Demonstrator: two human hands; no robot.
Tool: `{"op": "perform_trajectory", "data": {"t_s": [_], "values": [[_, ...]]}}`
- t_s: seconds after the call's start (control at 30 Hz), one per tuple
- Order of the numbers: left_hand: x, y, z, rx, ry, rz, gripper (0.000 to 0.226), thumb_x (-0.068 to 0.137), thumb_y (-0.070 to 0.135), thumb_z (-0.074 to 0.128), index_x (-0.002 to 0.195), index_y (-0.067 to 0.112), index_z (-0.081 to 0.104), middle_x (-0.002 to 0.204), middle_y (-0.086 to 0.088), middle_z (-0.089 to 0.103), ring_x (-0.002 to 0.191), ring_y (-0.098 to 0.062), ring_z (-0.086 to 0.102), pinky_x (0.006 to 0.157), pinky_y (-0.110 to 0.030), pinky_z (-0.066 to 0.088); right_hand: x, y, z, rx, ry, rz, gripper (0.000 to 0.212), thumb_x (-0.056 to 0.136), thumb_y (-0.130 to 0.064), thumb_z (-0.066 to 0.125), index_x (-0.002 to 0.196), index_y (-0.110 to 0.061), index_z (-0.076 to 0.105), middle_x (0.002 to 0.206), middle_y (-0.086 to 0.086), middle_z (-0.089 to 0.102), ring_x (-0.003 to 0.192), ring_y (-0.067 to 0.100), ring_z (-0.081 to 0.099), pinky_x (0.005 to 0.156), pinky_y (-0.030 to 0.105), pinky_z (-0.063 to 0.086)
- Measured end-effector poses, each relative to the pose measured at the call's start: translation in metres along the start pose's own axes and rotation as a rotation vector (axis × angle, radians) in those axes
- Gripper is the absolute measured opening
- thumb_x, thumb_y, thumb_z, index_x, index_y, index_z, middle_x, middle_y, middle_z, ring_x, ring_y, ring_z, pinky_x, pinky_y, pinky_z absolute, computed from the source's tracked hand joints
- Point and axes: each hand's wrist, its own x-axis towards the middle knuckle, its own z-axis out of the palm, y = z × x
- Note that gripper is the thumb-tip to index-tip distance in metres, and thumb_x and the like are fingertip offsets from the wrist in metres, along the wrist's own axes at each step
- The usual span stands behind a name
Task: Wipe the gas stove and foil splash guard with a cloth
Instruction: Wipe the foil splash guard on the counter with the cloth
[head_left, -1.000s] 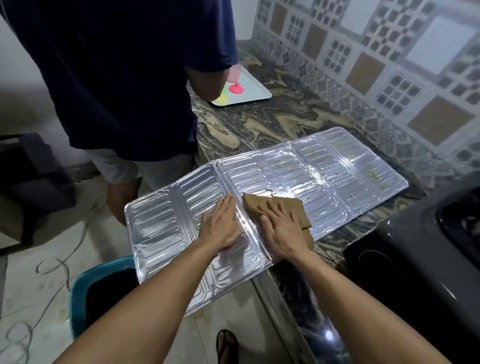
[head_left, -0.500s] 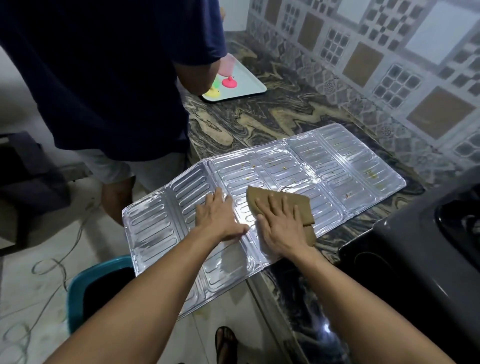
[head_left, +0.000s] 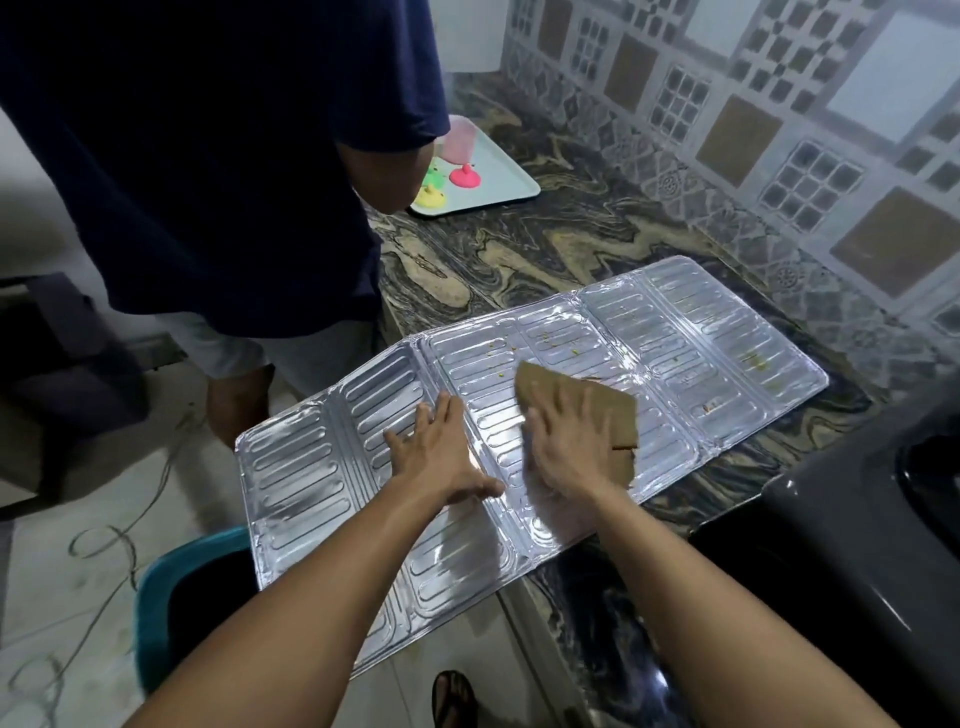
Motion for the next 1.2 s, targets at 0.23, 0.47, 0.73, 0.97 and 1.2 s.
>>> {"op": "perform_trajectory", "data": {"t_s": [0.23, 0.47, 0.73, 0.97, 1.2], "values": [[0.003, 0.0, -0.004, 0.089, -0.033, -0.004, 0.129, 0.059, 0.07, 0.074, 0.155, 0.019, 0.003, 0.164, -0.002, -0.009, 0.151, -0.027, -0.002, 0.113, -0.069, 0.008, 0.035, 0.016, -0.001, -0.067, 0.05, -0.167, 0.052, 0.098, -0.053, 0.011, 0.149, -0.044, 0.017, 0.162, -0.002, 0.014, 0.149, 0.026, 0.005, 0.118, 0.056, 0.004], [0.004, 0.003, -0.006, 0.129, -0.073, -0.013, 0.128, 0.063, 0.071, 0.07, 0.155, 0.019, -0.002, 0.163, -0.004, -0.013, 0.15, -0.03, -0.005, 0.113, -0.069, 0.0, 0.074, 0.007, -0.012, 0.038, 0.043, 0.144, 0.053, 0.099, -0.049, 0.014, 0.151, -0.038, 0.013, 0.161, 0.005, 0.017, 0.147, 0.04, 0.001, 0.115, 0.063, 0.0], [0.006, 0.003, -0.005, 0.141, -0.058, -0.018, 0.129, 0.058, 0.073, 0.072, 0.155, 0.023, 0.002, 0.164, -0.001, -0.01, 0.151, -0.028, -0.001, 0.113, -0.068, 0.004, 0.06, -0.026, 0.001, -0.069, -0.061, -0.424, 0.05, 0.099, -0.054, 0.013, 0.149, -0.047, 0.014, 0.162, -0.008, 0.006, 0.15, 0.027, 0.0, 0.118, 0.056, 0.001], [0.002, -0.001, -0.005, 0.122, -0.059, -0.008, 0.13, 0.06, 0.073, 0.071, 0.155, 0.025, -0.004, 0.163, 0.002, -0.012, 0.151, -0.025, -0.004, 0.115, -0.065, 0.007, 0.118, -0.02, -0.011, 0.053, -0.015, 0.017, 0.052, 0.1, -0.048, 0.015, 0.151, -0.04, 0.014, 0.163, 0.004, 0.009, 0.148, 0.036, -0.002, 0.115, 0.064, 0.001], [0.004, 0.003, -0.007, 0.136, -0.083, -0.05, 0.133, 0.058, 0.072, 0.073, 0.155, 0.025, -0.004, 0.163, 0.003, -0.012, 0.151, -0.024, -0.004, 0.117, -0.063, 0.008, 0.092, -0.049, 0.003, -0.144, -0.069, -0.487, 0.054, 0.098, -0.056, 0.014, 0.151, -0.044, 0.006, 0.163, -0.003, 0.001, 0.148, 0.038, -0.003, 0.114, 0.062, 0.0]]}}
